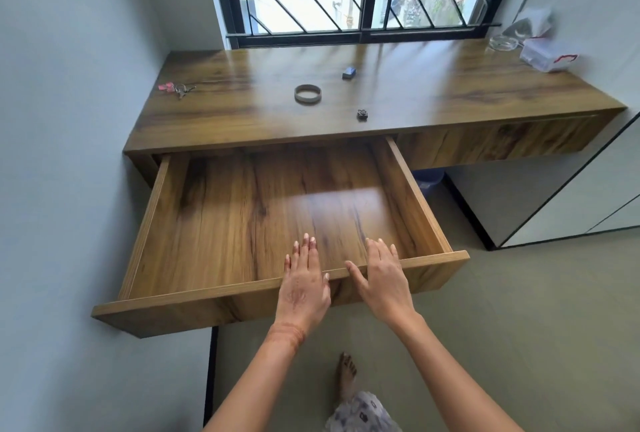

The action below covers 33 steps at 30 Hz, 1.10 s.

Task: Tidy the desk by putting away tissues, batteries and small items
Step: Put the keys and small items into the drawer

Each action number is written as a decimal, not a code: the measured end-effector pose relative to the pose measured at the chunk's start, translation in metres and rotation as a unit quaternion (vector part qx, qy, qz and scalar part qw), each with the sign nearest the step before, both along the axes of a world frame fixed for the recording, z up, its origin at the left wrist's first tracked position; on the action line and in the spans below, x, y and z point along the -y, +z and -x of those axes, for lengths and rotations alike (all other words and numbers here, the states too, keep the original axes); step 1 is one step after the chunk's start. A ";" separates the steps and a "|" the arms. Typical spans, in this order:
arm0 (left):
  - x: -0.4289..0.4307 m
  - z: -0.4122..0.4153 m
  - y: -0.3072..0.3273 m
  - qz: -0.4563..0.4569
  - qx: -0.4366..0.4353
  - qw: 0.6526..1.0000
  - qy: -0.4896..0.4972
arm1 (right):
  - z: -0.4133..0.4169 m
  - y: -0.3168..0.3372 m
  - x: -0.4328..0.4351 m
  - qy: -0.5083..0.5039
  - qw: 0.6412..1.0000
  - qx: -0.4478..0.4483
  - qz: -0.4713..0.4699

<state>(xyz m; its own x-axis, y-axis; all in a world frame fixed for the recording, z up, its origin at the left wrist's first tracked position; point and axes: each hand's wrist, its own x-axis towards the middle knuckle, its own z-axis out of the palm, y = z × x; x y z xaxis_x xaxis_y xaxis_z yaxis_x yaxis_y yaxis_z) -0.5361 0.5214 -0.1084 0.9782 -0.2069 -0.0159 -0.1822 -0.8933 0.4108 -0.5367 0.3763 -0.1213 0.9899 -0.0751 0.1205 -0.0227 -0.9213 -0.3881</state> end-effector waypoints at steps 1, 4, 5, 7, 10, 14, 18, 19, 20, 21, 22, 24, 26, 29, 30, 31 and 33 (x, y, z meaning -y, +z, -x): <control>0.000 -0.009 0.001 0.009 0.004 1.000 0.003 | -0.009 0.003 -0.001 -0.001 1.000 0.005 -0.010; 0.001 -0.042 0.005 0.012 0.014 1.000 0.009 | -0.043 0.013 -0.003 -0.006 0.999 0.022 -0.029; 0.002 -0.055 0.006 0.008 0.019 1.000 0.011 | -0.058 0.016 -0.002 -0.008 0.999 0.028 -0.034; 0.005 -0.083 0.009 0.001 0.028 0.999 0.015 | -0.091 0.021 0.001 -0.013 0.998 0.035 -0.043; 0.010 -0.129 0.015 -0.003 0.037 0.999 0.013 | -0.145 0.030 0.010 -0.026 0.997 0.043 -0.059; 0.019 -0.197 0.026 -0.001 0.031 0.999 0.012 | -0.221 0.044 0.028 -0.044 0.995 0.047 -0.075; 0.033 -0.277 0.032 -0.002 0.021 1.000 0.021 | -0.297 0.050 0.046 -0.049 0.996 0.031 -0.072; 0.035 -0.294 0.032 -0.007 0.017 1.000 0.023 | -0.312 0.049 0.049 -0.047 0.996 0.026 -0.072; 0.038 -0.315 0.031 -0.010 0.013 1.000 0.025 | -0.330 0.047 0.052 -0.045 0.996 0.020 -0.076; 0.041 -0.335 0.030 -0.012 0.010 0.999 0.031 | -0.345 0.045 0.055 -0.041 0.996 0.015 -0.080; 0.044 -0.355 0.028 -0.015 0.010 0.999 0.038 | -0.360 0.042 0.057 -0.036 0.996 0.012 -0.081; 0.047 -0.391 0.026 -0.029 0.013 0.998 0.057 | -0.383 0.036 0.061 -0.028 0.997 0.009 -0.074; 0.047 -0.424 0.022 -0.033 0.001 0.996 0.077 | -0.401 0.028 0.065 -0.028 0.997 0.008 -0.067; 0.042 -0.460 0.013 -0.034 -0.027 0.995 0.091 | -0.415 0.017 0.067 -0.030 0.998 0.008 -0.058; 0.040 -0.469 0.009 -0.041 -0.026 0.994 0.094 | -0.417 0.013 0.067 -0.029 0.998 0.009 -0.054; 0.038 -0.475 0.005 -0.048 -0.017 0.994 0.098 | -0.417 0.009 0.067 -0.028 0.998 0.014 -0.049; 0.037 -0.480 0.001 -0.048 0.007 0.993 0.107 | -0.417 0.002 0.065 -0.031 0.998 0.032 -0.034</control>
